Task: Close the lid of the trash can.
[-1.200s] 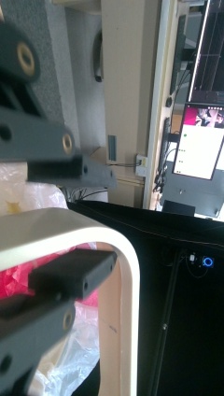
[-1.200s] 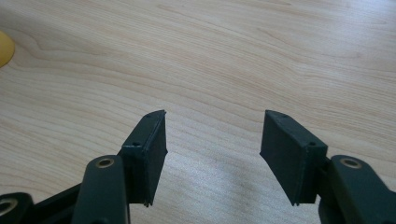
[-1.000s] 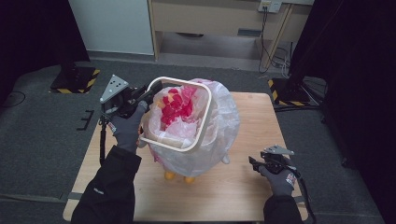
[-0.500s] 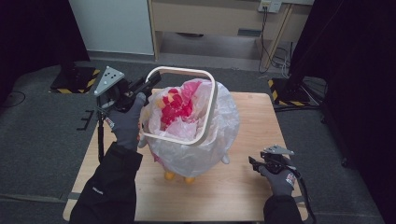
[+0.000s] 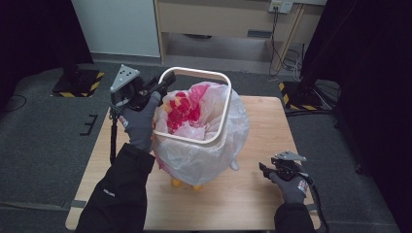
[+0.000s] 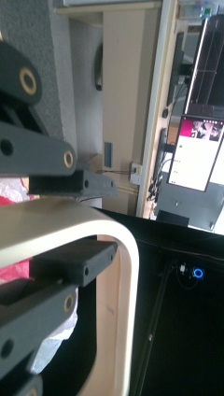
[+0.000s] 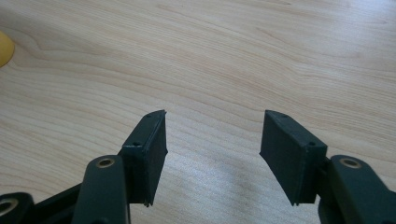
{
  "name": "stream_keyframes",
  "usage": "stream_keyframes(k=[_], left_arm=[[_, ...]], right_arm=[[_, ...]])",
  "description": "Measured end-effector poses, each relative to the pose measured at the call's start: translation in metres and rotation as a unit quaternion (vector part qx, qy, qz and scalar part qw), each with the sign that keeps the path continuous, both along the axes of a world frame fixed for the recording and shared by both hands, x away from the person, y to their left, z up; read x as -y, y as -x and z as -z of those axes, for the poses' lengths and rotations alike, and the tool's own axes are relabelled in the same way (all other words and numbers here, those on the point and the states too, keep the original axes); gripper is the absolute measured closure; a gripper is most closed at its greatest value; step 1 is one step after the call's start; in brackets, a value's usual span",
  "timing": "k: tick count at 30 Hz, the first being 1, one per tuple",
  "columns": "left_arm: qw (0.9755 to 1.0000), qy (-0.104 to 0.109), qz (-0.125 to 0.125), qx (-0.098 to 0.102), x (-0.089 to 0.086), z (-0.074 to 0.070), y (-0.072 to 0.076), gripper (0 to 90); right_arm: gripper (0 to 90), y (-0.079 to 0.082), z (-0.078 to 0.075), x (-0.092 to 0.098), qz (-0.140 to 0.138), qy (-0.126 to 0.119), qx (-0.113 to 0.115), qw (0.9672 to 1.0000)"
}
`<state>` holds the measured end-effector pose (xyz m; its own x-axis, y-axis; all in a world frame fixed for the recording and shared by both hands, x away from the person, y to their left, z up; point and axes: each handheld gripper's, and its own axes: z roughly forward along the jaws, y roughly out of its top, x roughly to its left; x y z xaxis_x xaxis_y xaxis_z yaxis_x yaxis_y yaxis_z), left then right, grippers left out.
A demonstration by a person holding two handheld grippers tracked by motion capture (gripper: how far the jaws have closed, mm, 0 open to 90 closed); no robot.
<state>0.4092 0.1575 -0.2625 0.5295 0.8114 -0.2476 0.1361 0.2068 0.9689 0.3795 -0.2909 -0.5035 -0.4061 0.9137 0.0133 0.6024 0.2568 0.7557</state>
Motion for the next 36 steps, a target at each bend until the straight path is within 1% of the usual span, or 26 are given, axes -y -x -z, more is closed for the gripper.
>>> stream_keyframes(k=[2,3,4,5,6,10,11,13,14,17,19,21,23,25,26,27,29,30,31,32,34,35,36], left_arm=[[0.9999,0.01,0.006,0.005,0.0,0.001,0.0,61.6],[0.9999,0.012,0.009,0.005,-0.001,0.002,0.0,61.5],[0.9999,0.011,0.005,0.003,-0.001,0.003,0.0,60.9],[0.9999,0.01,0.01,0.007,-0.002,0.004,-0.001,59.1],[0.9999,0.009,0.011,0.006,-0.002,0.005,-0.001,57.0],[0.9998,0.008,0.015,0.009,-0.005,0.009,-0.001,56.3],[0.9997,0.012,0.02,0.012,-0.006,0.01,-0.001,55.3],[0.9995,0.016,0.021,0.019,-0.008,0.01,0.0,53.9],[0.9994,0.014,0.021,0.023,-0.01,0.01,0.001,53.8],[0.9993,0.011,0.02,0.03,-0.014,0.01,0.005,52.3],[0.9992,0.014,0.018,0.033,-0.019,0.011,0.007,51.3],[0.9991,0.015,0.016,0.035,-0.024,0.012,0.009,50.3],[0.9992,0.011,0.015,0.035,-0.03,0.013,0.013,49.2],[0.9993,0.009,0.015,0.035,-0.034,0.015,0.015,48.2],[0.9993,0.006,0.016,0.034,-0.037,0.016,0.017,48.1],[0.9993,0.005,0.015,0.035,-0.039,0.017,0.019,47.8],[0.9992,0.0,0.018,0.036,-0.041,0.019,0.022,47.1],[0.9992,-0.003,0.018,0.037,-0.043,0.02,0.024,46.8],[0.9991,-0.008,0.017,0.038,-0.045,0.021,0.026,46.5],[0.9991,-0.01,0.016,0.038,-0.048,0.022,0.028,46.2],[0.9991,-0.01,0.014,0.038,-0.053,0.025,0.032,45.4],[0.9992,-0.011,0.01,0.037,-0.056,0.027,0.034,45.1],[0.9991,-0.01,0.012,0.04,-0.059,0.028,0.035,44.6]], right_arm=[[40.8,0.0,0.0,0.0,0.0,0.0,-0.001,1.0],[40.7,0.0,0.0,0.0,0.0,0.001,-0.001,1.0],[40.7,0.0,0.0,0.0,-0.001,0.002,0.001,1.0],[40.7,0.0,0.0,0.0,0.0,0.0,0.0,1.0],[40.8,0.0,0.0,-0.001,0.002,-0.002,-0.001,1.0],[40.8,0.0,0.0,0.0,0.002,-0.002,0.001,1.0],[40.8,0.0,0.0,0.0,0.002,-0.002,0.001,1.0],[41.0,0.0,-0.001,0.0,0.002,-0.003,0.004,1.0],[41.3,0.0,-0.003,0.0,0.002,-0.003,0.01,0.9999],[41.3,0.0,-0.008,0.001,0.01,-0.015,0.032,0.9993],[41.5,0.001,-0.014,0.003,0.019,-0.028,0.051,0.9981],[42.1,0.001,-0.02,0.004,0.026,-0.034,0.069,0.9967],[42.5,0.001,-0.028,0.005,0.033,-0.046,0.089,0.9944],[42.9,0.001,-0.037,0.006,0.04,-0.064,0.114,0.9906],[43.1,0.001,-0.041,0.006,0.04,-0.071,0.121,0.9893],[43.6,0.0,-0.047,0.006,0.042,-0.078,0.136,0.9868],[43.8,-0.001,-0.057,0.005,0.044,-0.091,0.154,0.9829],[43.8,-0.003,-0.064,0.003,0.044,-0.1,0.165,0.9801],[43.8,-0.004,-0.068,0.002,0.043,-0.102,0.174,0.9785],[43.8,-0.006,-0.076,0.001,0.041,-0.108,0.182,0.9765],[44.1,-0.008,-0.087,-0.002,0.039,-0.117,0.196,0.9729],[44.2,-0.01,-0.092,-0.003,0.038,-0.118,0.201,0.9717],[44.4,-0.011,-0.099,-0.005,0.039,-0.121,0.209,0.9695]])
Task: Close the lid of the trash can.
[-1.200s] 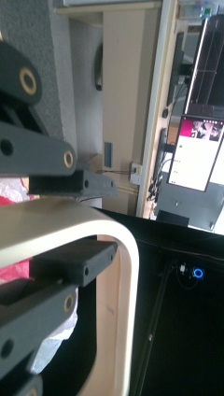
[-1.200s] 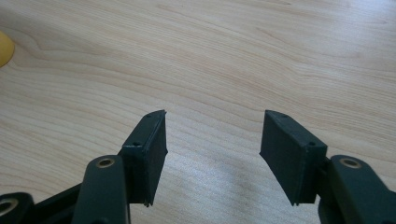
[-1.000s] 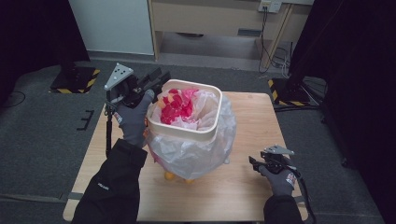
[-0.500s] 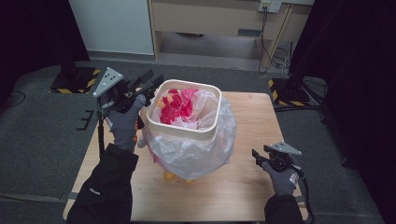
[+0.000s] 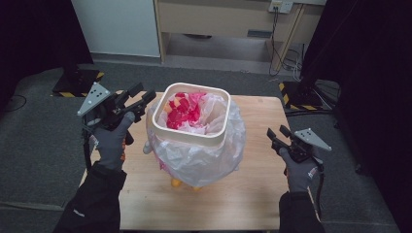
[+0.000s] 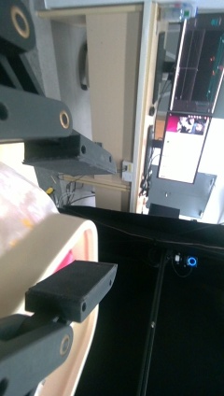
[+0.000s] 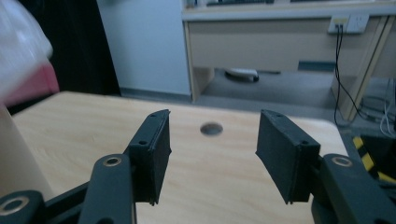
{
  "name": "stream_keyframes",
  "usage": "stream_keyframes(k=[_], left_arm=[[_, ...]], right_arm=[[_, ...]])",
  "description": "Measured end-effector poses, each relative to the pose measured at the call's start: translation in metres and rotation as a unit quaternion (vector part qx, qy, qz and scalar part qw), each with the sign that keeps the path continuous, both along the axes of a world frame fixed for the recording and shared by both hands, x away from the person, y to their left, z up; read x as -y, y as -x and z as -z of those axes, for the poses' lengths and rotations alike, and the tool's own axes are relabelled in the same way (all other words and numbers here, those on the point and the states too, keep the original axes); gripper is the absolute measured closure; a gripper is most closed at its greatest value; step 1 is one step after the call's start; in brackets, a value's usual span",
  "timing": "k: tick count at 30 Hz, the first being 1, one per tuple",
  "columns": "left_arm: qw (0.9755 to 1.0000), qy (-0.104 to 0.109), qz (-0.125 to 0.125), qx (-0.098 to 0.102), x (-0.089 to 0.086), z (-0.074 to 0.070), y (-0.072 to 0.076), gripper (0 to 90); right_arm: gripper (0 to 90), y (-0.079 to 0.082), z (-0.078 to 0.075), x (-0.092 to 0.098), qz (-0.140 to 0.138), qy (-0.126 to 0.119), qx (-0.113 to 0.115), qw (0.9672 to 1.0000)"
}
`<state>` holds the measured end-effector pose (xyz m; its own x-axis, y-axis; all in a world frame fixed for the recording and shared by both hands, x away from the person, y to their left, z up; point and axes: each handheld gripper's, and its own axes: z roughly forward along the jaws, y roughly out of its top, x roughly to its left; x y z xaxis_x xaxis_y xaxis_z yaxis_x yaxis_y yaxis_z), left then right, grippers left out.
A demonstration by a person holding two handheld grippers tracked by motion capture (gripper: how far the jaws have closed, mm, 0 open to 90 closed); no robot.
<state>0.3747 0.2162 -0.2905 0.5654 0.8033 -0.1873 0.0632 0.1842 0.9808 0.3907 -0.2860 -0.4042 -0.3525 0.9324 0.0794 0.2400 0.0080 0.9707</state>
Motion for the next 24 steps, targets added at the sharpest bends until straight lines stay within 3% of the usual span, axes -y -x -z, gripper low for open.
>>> stream_keyframes(k=[5,14,20,24], left_arm=[[0.9998,-0.01,-0.015,-0.003,-0.011,0.007,0.006,40.3],[0.9997,-0.017,-0.014,-0.01,-0.016,0.022,0.009,37.7],[0.9996,-0.021,-0.016,-0.011,-0.019,0.032,0.013,34.6],[0.9996,-0.021,-0.016,-0.01,-0.022,0.038,0.016,33.3]], right_arm=[[44.9,-0.007,-0.031,-0.007,-0.003,-0.012,0.032,0.9994],[45.4,-0.013,-0.07,-0.014,-0.004,-0.03,0.068,0.9972],[47.5,-0.018,-0.103,-0.023,-0.035,-0.038,0.092,0.9944],[48.2,-0.022,-0.125,-0.034,-0.073,-0.033,0.101,0.9917]])
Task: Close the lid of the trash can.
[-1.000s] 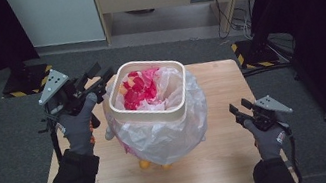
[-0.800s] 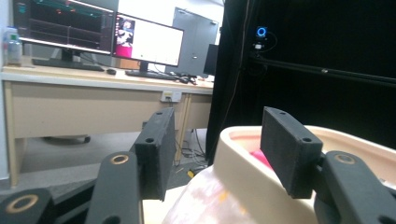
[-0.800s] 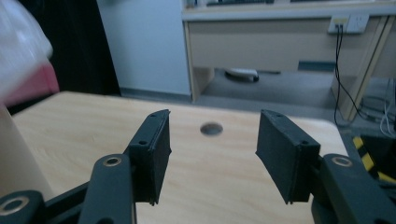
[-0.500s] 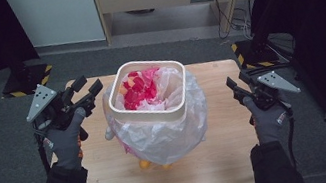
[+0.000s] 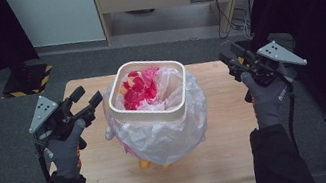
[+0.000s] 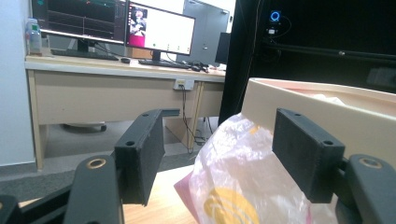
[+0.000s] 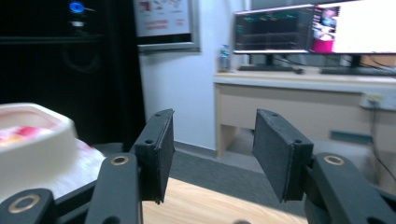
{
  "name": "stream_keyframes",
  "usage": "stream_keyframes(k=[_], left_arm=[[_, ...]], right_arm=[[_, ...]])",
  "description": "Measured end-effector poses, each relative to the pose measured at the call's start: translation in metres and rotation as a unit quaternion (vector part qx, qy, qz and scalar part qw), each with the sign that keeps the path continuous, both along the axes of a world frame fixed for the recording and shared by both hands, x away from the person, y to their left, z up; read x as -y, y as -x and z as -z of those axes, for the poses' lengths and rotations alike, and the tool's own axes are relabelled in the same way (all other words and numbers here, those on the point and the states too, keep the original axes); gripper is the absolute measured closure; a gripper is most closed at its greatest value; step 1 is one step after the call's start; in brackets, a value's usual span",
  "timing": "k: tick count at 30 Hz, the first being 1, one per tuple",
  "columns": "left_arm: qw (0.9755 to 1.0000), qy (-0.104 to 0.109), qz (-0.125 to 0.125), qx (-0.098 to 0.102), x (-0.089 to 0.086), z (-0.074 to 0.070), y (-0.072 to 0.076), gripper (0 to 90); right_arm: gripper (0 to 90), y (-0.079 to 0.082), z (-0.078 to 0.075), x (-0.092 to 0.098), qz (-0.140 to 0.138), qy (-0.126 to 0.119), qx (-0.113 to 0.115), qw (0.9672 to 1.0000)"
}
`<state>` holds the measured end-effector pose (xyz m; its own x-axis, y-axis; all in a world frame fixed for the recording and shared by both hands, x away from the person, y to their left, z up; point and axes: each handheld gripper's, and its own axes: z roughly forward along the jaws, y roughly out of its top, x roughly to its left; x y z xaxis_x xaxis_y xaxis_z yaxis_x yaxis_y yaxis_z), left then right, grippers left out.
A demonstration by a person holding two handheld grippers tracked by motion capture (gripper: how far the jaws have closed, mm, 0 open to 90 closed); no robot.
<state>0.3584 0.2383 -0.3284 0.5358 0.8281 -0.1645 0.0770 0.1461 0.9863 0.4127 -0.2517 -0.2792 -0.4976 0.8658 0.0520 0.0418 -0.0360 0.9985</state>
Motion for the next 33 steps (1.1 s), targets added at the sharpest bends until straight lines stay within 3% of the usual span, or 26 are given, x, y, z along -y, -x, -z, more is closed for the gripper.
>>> stream_keyframes(k=[6,11,15,20,24,33], left_arm=[[0.9999,0.001,-0.013,-0.001,-0.008,0.006,0.004,33.0],[0.9998,-0.005,-0.018,0.002,-0.012,0.003,0.005,31.7],[0.9998,-0.011,-0.016,0.007,-0.012,0.002,0.005,31.3],[0.9998,-0.02,-0.004,-0.001,-0.006,0.005,0.002,30.8],[0.9998,-0.022,0.0,-0.004,-0.004,0.007,0.002,30.8],[0.9998,-0.016,0.008,-0.006,-0.004,0.006,0.002,30.7]], right_arm=[[50.1,-0.009,-0.021,-0.023,-0.066,0.017,0.005,0.9977],[50.8,-0.016,-0.027,-0.043,-0.115,0.028,-0.008,0.9929],[52.0,-0.024,-0.029,-0.058,-0.153,0.037,-0.025,0.9873],[52.8,-0.035,-0.026,-0.077,-0.195,0.06,-0.061,0.9771],[53.1,-0.041,-0.026,-0.086,-0.211,0.076,-0.075,0.9717],[54.7,-0.048,-0.018,-0.093,-0.242,0.085,-0.109,0.9604]])
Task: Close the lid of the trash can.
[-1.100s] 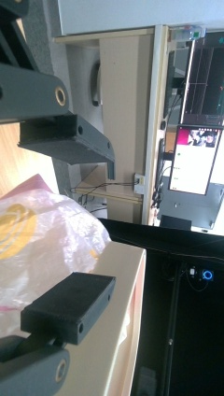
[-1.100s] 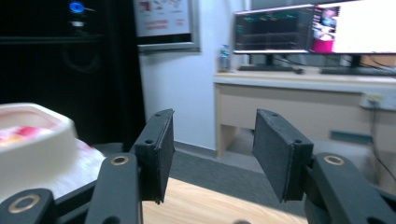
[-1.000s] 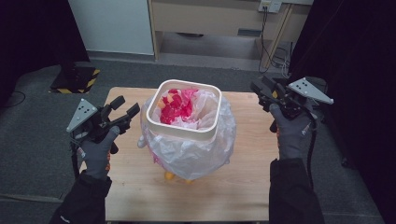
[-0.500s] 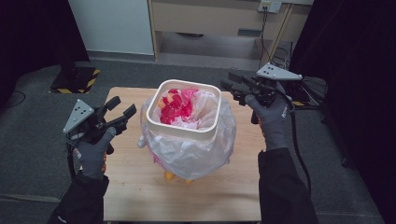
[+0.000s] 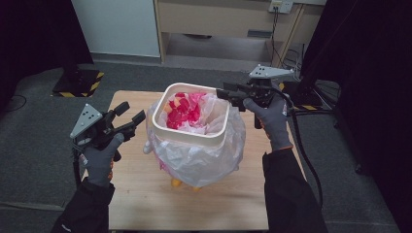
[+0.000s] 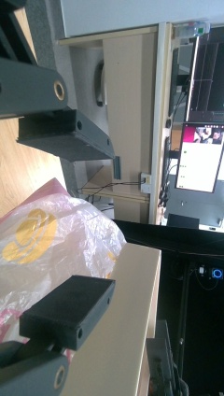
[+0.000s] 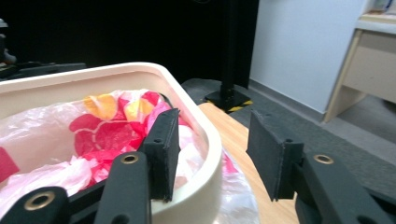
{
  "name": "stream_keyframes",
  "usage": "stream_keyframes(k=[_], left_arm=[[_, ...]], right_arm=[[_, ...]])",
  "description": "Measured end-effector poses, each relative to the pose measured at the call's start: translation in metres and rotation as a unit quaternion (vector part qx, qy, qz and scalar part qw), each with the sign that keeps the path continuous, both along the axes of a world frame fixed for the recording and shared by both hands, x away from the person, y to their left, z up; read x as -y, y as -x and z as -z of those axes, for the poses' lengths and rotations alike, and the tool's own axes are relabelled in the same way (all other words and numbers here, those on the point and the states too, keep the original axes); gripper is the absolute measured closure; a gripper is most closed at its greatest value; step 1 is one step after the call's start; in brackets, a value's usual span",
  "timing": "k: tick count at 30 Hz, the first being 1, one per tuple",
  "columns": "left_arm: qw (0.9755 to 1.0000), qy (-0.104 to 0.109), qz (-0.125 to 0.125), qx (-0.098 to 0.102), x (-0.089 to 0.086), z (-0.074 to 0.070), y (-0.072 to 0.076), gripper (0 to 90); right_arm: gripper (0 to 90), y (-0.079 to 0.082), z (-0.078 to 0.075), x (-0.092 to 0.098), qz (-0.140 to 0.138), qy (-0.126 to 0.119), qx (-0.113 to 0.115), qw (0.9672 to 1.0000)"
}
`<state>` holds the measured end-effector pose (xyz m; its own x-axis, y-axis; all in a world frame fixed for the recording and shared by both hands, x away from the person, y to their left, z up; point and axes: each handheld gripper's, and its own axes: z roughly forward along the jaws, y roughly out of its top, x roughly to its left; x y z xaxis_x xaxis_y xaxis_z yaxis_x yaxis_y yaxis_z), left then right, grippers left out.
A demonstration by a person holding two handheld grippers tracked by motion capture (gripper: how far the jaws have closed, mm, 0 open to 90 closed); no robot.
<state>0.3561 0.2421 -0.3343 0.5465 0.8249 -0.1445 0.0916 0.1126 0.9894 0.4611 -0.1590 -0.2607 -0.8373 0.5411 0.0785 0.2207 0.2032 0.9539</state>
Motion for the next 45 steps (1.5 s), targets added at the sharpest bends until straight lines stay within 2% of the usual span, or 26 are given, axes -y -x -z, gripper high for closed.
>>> stream_keyframes(k=[2,5,8,12,16,22,26,30,32,35,39,43,45], left_arm=[[1.0,0.0,0.001,0.0,0.001,0.0,0.0,30.7],[1.0,-0.001,0.005,0.0,0.002,0.0,0.0,30.6],[1.0,-0.001,0.006,0.001,0.003,-0.001,0.001,30.6],[1.0,0.0,0.007,0.001,0.003,-0.001,0.001,30.6],[1.0,0.0,0.007,0.001,0.003,-0.001,0.001,30.5],[0.9999,0.003,0.012,0.002,0.003,-0.001,0.001,30.5],[0.9998,0.005,0.017,0.007,0.004,-0.002,0.002,30.1],[0.9998,0.006,0.019,0.007,0.006,-0.003,0.003,30.0],[0.9998,0.006,0.02,0.008,0.007,-0.003,0.003,29.9],[0.9997,0.01,0.021,0.009,0.008,-0.004,0.004,29.5],[0.9996,0.016,0.018,0.016,0.01,-0.007,0.006,28.3],[0.9994,0.018,0.016,0.024,0.014,-0.011,0.007,25.6],[0.9993,0.019,0.019,0.027,0.017,-0.013,0.007,24.3]], right_arm=[[55.5,-0.001,0.001,-0.002,-0.005,0.0,-0.007,1.0],[56.8,-0.003,0.002,-0.007,-0.01,0.014,-0.016,0.9997],[66.4,-0.004,0.001,-0.011,-0.017,0.02,-0.017,0.9995],[77.3,-0.004,-0.002,-0.012,-0.003,0.032,-0.017,0.9993],[78.4,-0.003,-0.003,-0.013,-0.004,0.045,-0.006,0.999],[78.5,-0.001,-0.002,-0.008,-0.007,0.019,0.007,0.9998],[78.4,0.0,0.001,-0.003,-0.019,-0.005,0.005,0.9998],[78.5,0.002,0.006,0.0,-0.024,-0.008,0.006,0.9997],[78.6,0.003,0.007,0.0,-0.021,-0.01,0.011,0.9997],[79.0,0.005,0.009,-0.003,-0.016,0.005,0.03,0.9994],[79.1,0.008,0.01,-0.005,-0.015,0.012,0.044,0.9989],[79.1,0.011,0.011,-0.006,-0.008,0.039,0.067,0.997],[79.1,0.012,0.012,-0.007,-0.007,0.045,0.073,0.9963]])
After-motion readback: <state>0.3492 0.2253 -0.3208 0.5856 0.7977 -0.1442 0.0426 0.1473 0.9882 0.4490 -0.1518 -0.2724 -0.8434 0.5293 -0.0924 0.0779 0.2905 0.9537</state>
